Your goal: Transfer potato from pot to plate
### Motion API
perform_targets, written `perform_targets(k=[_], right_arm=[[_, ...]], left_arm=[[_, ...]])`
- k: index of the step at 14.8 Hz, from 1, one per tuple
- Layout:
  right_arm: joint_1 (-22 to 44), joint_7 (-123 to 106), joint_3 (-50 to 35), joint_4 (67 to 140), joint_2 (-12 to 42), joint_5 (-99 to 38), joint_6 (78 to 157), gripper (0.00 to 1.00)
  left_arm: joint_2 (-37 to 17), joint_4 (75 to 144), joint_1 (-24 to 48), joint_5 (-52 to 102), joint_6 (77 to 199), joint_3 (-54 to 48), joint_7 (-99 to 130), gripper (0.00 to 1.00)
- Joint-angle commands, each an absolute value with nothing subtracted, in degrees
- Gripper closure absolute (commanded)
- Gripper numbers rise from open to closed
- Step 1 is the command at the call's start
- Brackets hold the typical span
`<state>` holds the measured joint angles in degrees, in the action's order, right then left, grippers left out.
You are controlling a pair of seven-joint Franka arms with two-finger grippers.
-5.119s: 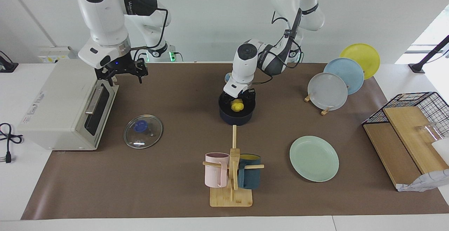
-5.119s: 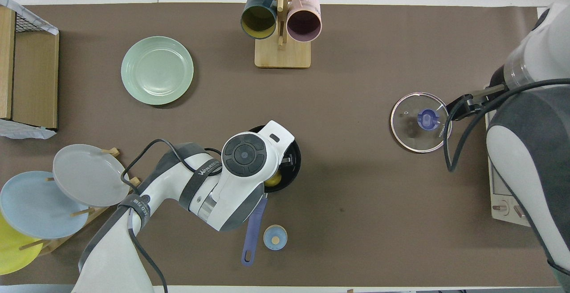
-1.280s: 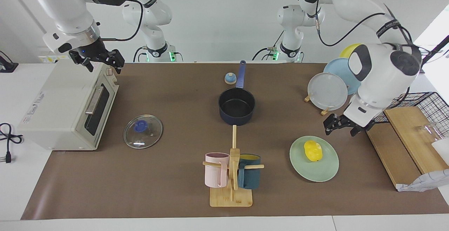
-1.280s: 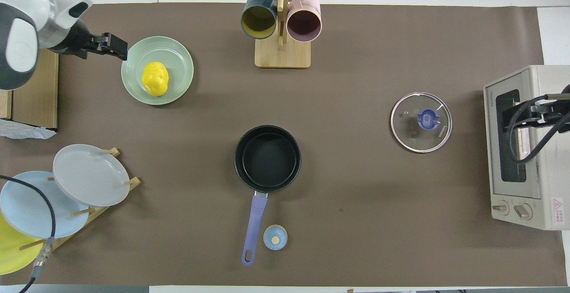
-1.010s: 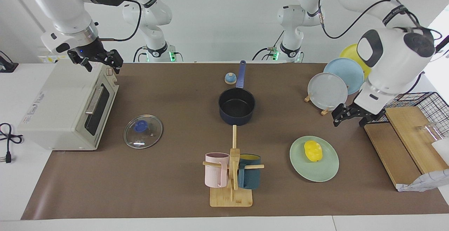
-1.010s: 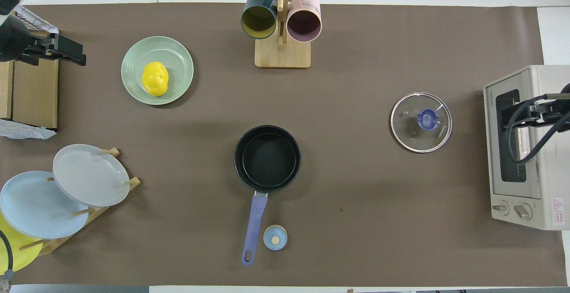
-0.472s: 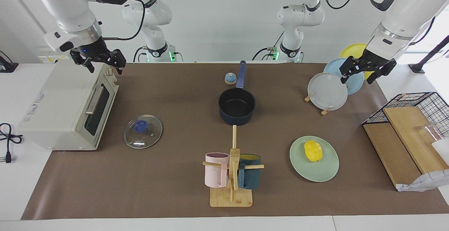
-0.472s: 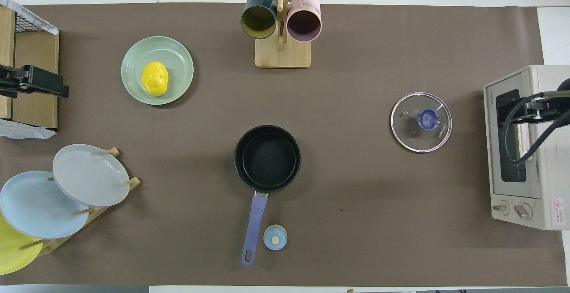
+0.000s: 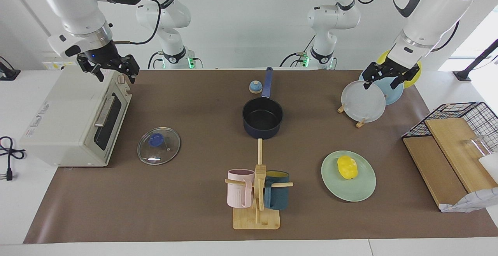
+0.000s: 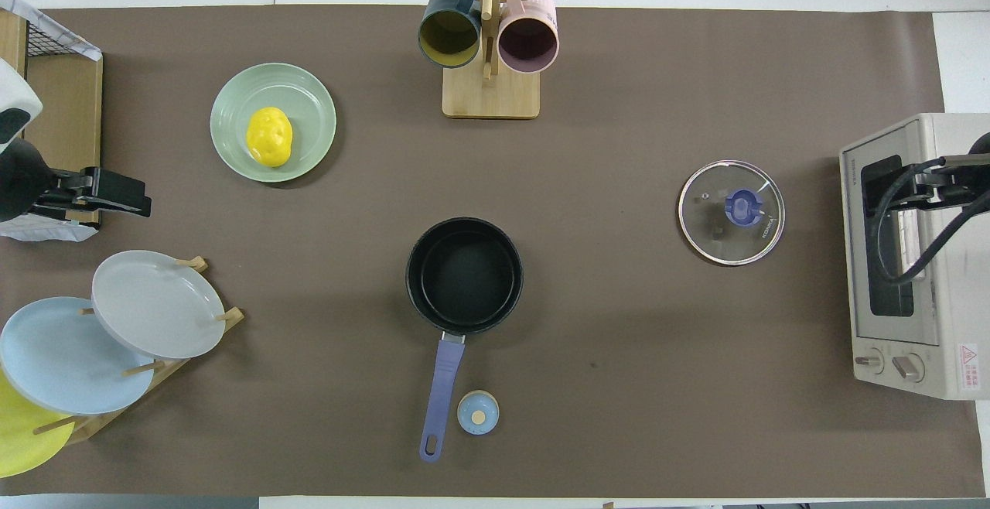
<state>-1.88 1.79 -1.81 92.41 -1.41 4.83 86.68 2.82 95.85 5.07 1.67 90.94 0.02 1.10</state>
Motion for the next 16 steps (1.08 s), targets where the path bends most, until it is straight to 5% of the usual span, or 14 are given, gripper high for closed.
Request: perform_targets(k=[1, 16], right_arm=[[-2.5, 0.7, -2.1, 91.9, -1.1, 3.5, 87.2, 0.0], [-1.6, 1.1, -2.4, 91.7, -1.2, 3.4, 87.2, 0.0]], left_arm=[[3.2, 93.3, 4.0, 1.5, 87.0, -1.2, 2.0, 0.0], [3.3, 93.7, 2.0, 1.8, 87.7, -2.9, 1.4, 0.0]])
